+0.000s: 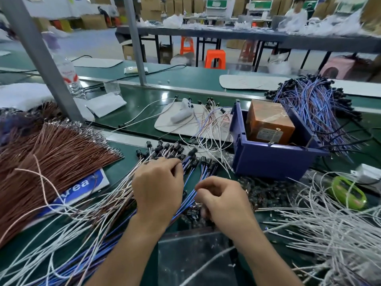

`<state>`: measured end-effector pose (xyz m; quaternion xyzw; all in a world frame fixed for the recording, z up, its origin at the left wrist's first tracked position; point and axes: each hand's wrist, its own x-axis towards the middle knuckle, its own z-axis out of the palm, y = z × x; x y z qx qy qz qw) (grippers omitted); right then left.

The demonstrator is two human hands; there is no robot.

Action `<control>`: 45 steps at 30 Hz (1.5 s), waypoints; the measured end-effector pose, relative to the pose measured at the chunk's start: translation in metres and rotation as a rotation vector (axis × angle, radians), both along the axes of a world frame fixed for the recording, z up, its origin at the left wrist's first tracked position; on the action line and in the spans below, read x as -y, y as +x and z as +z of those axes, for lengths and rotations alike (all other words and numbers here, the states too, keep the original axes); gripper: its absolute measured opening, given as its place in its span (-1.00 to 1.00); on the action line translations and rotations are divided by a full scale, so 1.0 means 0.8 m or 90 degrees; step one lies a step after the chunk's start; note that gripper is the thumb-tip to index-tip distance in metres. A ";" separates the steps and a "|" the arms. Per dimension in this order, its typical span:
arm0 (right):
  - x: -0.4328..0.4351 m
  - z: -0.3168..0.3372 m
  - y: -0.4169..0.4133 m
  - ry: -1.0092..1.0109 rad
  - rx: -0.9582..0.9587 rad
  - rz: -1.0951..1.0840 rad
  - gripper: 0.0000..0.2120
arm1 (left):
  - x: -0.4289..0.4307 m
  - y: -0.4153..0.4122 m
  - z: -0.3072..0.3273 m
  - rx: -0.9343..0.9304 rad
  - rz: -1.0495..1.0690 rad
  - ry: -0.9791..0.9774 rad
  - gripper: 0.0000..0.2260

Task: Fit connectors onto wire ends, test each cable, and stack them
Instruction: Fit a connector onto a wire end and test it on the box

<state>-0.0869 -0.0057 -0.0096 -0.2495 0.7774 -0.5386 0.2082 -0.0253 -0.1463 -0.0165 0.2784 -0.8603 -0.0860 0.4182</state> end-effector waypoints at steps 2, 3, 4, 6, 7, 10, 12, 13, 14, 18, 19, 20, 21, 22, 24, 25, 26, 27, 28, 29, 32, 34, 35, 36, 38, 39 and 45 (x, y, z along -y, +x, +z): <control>-0.001 -0.001 0.003 -0.100 0.104 0.008 -0.85 | -0.012 0.000 0.001 -0.080 -0.100 -0.034 -0.91; -0.003 0.000 0.005 -0.160 0.154 0.009 -0.84 | -0.020 -0.001 0.001 -0.098 -0.159 -0.050 -0.87; -0.004 0.001 0.006 -0.215 0.188 -0.006 -0.83 | -0.027 0.000 0.001 -0.105 -0.219 -0.061 -0.87; -0.008 0.009 0.008 -0.297 0.199 -0.060 -0.83 | -0.038 0.001 0.004 -0.088 -0.329 -0.050 -0.89; -0.011 0.015 0.008 -0.322 0.184 -0.086 -0.79 | -0.044 0.003 0.006 -0.073 -0.364 -0.017 -0.89; -0.032 0.045 -0.005 -0.363 0.152 -0.136 -0.68 | -0.053 0.004 0.017 0.004 -0.422 0.341 -0.92; -0.065 0.068 -0.024 -0.458 0.203 -0.123 -0.67 | -0.046 0.004 0.022 0.105 -0.478 0.592 -0.95; -0.085 0.078 -0.033 -0.508 0.233 -0.112 -0.68 | -0.038 0.005 0.025 0.167 -0.517 0.656 -0.94; -0.107 0.086 -0.041 -0.534 0.251 -0.100 -0.68 | -0.029 0.009 0.028 0.234 -0.557 0.694 -0.94; -0.179 0.085 -0.058 -0.366 0.200 -0.056 -0.68 | -0.003 0.025 0.045 0.405 -0.552 0.655 -0.88; -0.191 0.082 -0.058 -0.282 0.168 -0.047 -0.67 | -0.002 0.026 0.050 0.426 -0.511 0.596 -0.89; -0.199 0.081 -0.057 -0.189 0.131 -0.028 -0.66 | -0.004 0.025 0.055 0.431 -0.475 0.532 -0.90; -0.203 0.081 -0.055 -0.096 0.093 0.001 -0.67 | -0.011 0.023 0.059 0.414 -0.454 0.485 -0.90; -0.204 0.082 -0.052 -0.021 0.060 0.038 -0.70 | -0.024 0.018 0.061 0.380 -0.457 0.460 -0.90; -0.195 0.083 -0.044 0.023 0.025 0.087 -0.79 | -0.060 0.007 0.063 0.308 -0.523 0.502 -0.93; -0.187 0.082 -0.040 0.004 0.016 0.086 -0.81 | -0.080 -0.001 0.060 0.287 -0.560 0.519 -0.96; -0.176 0.080 -0.037 -0.015 0.003 0.073 -0.80 | -0.097 -0.008 0.057 0.269 -0.585 0.517 -0.97; -0.167 0.075 -0.034 -0.019 -0.015 0.061 -0.78 | -0.110 -0.014 0.052 0.242 -0.603 0.516 -0.96; -0.159 0.067 -0.033 -0.009 -0.033 0.061 -0.75 | -0.119 -0.020 0.047 0.202 -0.617 0.535 -0.96; -0.153 0.058 -0.032 0.000 -0.038 0.062 -0.74 | -0.125 -0.024 0.043 0.160 -0.623 0.574 -0.97; -0.150 0.031 -0.032 0.007 0.028 0.026 -0.72 | -0.125 -0.026 0.025 0.088 -0.563 0.588 -0.92; -0.154 0.019 -0.036 0.028 0.051 0.000 -0.70 | -0.122 -0.028 0.015 0.068 -0.505 0.564 -0.86; -0.157 0.016 -0.038 0.020 0.068 -0.020 -0.71 | -0.118 -0.030 0.011 0.052 -0.481 0.582 -0.84; -0.159 0.014 -0.042 -0.003 0.086 -0.048 -0.74 | -0.114 -0.031 0.010 0.028 -0.464 0.612 -0.83; -0.167 0.015 -0.048 -0.063 0.118 -0.086 -0.78 | -0.105 -0.029 0.011 -0.020 -0.442 0.670 -0.82; -0.170 0.016 -0.049 -0.090 0.139 -0.098 -0.77 | -0.102 -0.029 0.011 -0.035 -0.436 0.690 -0.82; -0.169 0.014 -0.043 -0.111 0.185 -0.120 -0.67 | -0.126 -0.028 0.016 0.040 -0.486 0.732 -0.64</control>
